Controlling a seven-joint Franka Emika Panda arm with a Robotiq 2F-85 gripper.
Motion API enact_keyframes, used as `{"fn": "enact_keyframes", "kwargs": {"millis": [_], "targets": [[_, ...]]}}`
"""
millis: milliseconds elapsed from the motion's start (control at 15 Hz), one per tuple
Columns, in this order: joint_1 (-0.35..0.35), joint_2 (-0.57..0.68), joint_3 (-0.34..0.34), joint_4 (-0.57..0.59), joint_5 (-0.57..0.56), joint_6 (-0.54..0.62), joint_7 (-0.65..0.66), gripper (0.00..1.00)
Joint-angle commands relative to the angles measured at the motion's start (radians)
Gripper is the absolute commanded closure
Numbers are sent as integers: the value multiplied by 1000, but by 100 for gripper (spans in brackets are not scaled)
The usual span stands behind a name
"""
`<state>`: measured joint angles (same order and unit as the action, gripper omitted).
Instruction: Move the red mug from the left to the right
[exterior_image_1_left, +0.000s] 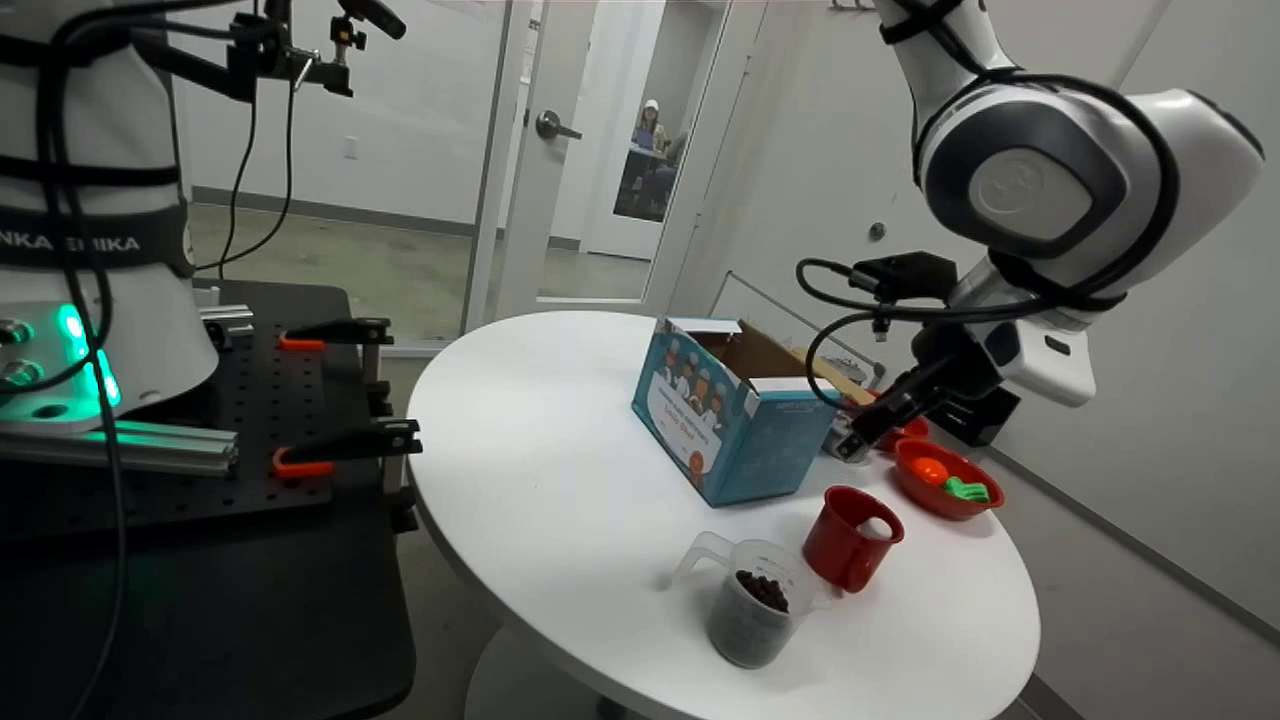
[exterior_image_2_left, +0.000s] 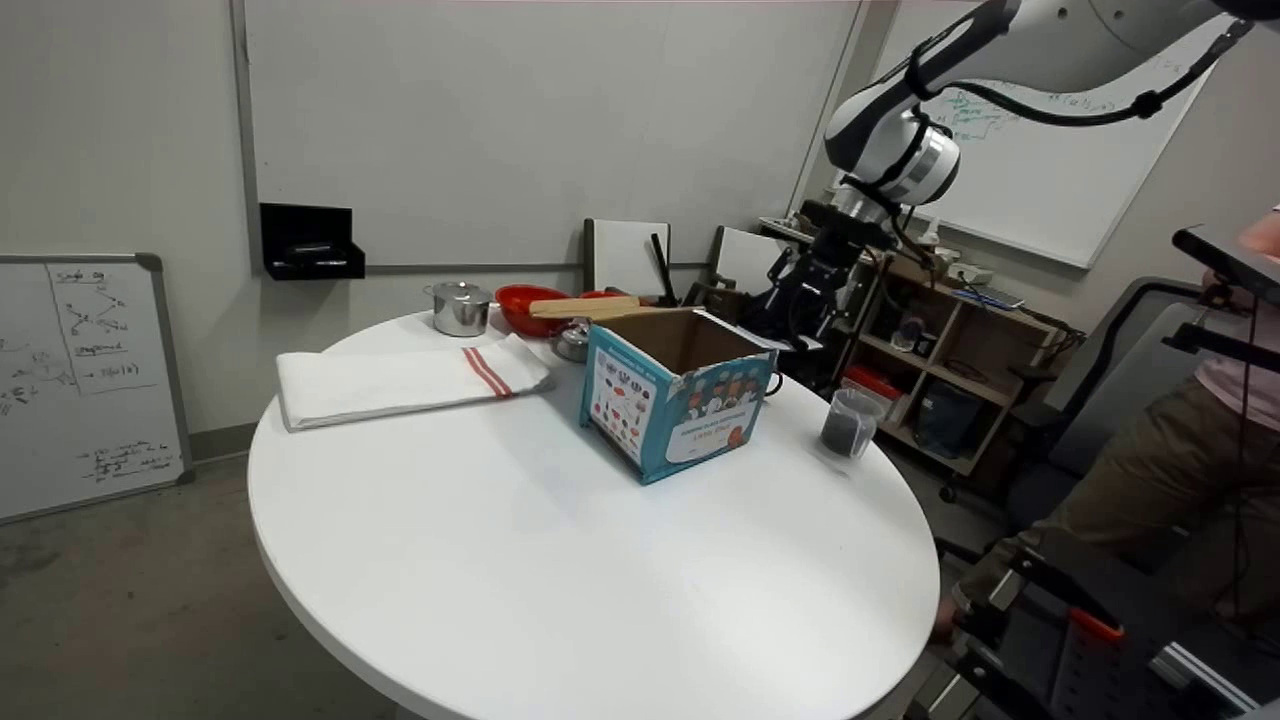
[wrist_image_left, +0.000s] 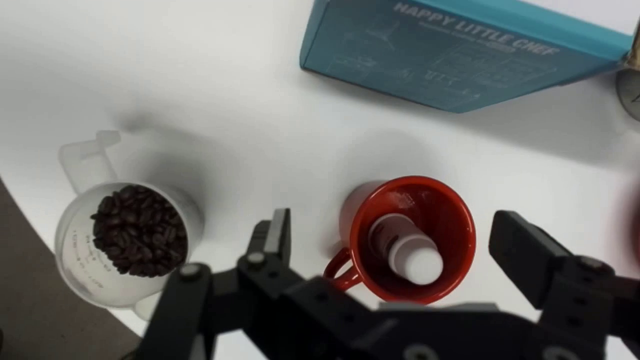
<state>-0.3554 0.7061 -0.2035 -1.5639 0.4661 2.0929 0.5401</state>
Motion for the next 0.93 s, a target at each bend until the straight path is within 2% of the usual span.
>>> {"fn": "enact_keyframes", "kwargs": {"millis": [0,400,867], "targets": [[42,-182,-29,-165,-70,-11,-54,0],[115,-435,-43,-322,-284,-58,-153,0],[213,-655,31,-481,-453,-137,-261,0]]}}
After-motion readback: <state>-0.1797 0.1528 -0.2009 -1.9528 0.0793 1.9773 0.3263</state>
